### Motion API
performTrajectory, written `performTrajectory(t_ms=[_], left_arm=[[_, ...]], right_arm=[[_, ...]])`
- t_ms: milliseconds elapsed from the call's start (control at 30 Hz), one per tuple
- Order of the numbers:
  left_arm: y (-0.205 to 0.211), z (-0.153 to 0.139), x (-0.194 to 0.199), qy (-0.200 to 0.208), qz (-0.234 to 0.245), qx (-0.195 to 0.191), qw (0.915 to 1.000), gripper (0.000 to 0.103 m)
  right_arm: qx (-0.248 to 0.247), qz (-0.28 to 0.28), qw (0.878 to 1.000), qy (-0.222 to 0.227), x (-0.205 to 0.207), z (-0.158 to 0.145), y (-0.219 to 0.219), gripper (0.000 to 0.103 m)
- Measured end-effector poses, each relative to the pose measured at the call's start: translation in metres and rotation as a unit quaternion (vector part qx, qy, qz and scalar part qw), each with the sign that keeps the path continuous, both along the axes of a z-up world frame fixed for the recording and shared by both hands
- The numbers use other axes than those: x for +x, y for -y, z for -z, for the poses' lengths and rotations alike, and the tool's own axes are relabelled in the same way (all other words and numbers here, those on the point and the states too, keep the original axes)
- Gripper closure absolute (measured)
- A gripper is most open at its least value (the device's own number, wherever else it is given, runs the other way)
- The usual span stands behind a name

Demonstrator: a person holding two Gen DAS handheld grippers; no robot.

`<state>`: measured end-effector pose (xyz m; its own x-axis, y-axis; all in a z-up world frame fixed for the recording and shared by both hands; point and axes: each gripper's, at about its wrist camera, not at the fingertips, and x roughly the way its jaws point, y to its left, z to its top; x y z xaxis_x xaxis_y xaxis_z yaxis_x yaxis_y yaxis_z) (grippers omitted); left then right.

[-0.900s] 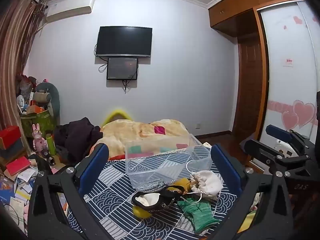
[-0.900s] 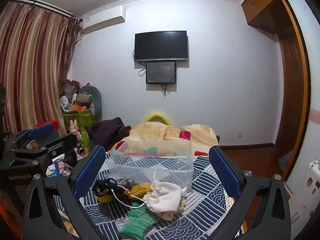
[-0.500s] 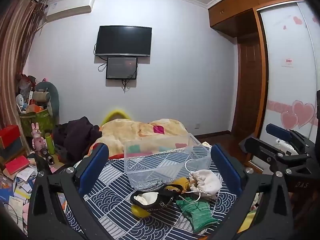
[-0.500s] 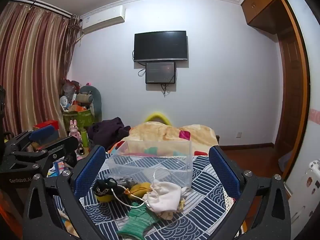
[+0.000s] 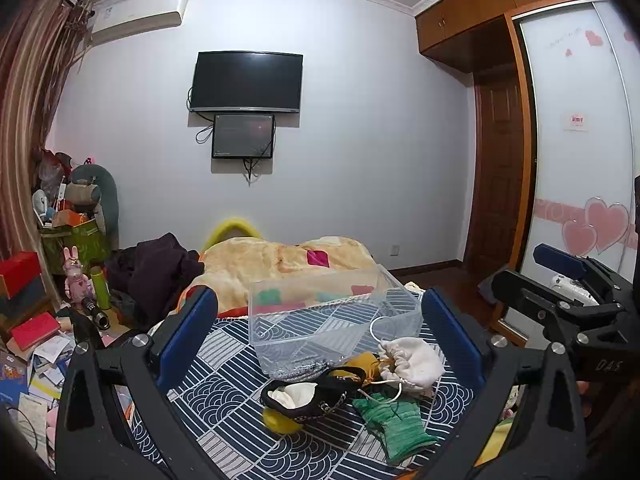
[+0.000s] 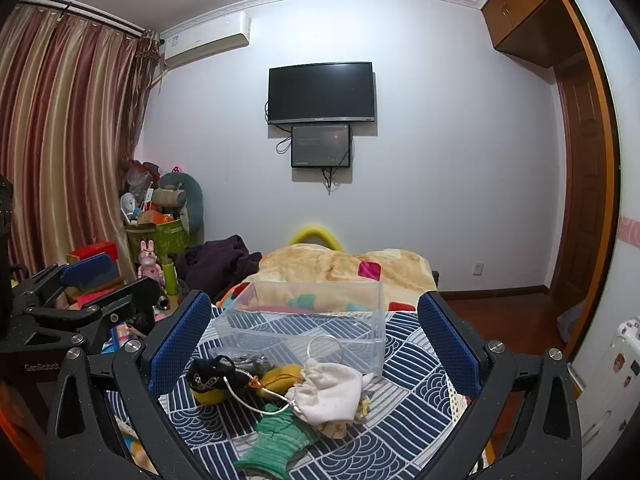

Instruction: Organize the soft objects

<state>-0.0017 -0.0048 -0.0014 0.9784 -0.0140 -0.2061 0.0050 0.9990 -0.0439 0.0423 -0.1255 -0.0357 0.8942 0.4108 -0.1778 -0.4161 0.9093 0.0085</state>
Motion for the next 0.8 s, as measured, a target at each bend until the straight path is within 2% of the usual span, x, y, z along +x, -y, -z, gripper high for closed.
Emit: performTrajectory(t_ms=[800], left_arm=[[0.0019, 0.0015, -0.0042, 0.006, -0.001, 0.006, 1.0, 0.0]], right_arm=[[0.001, 0.0, 1.0, 0.004, -0.0026, -0.001, 0.0017, 0.0]])
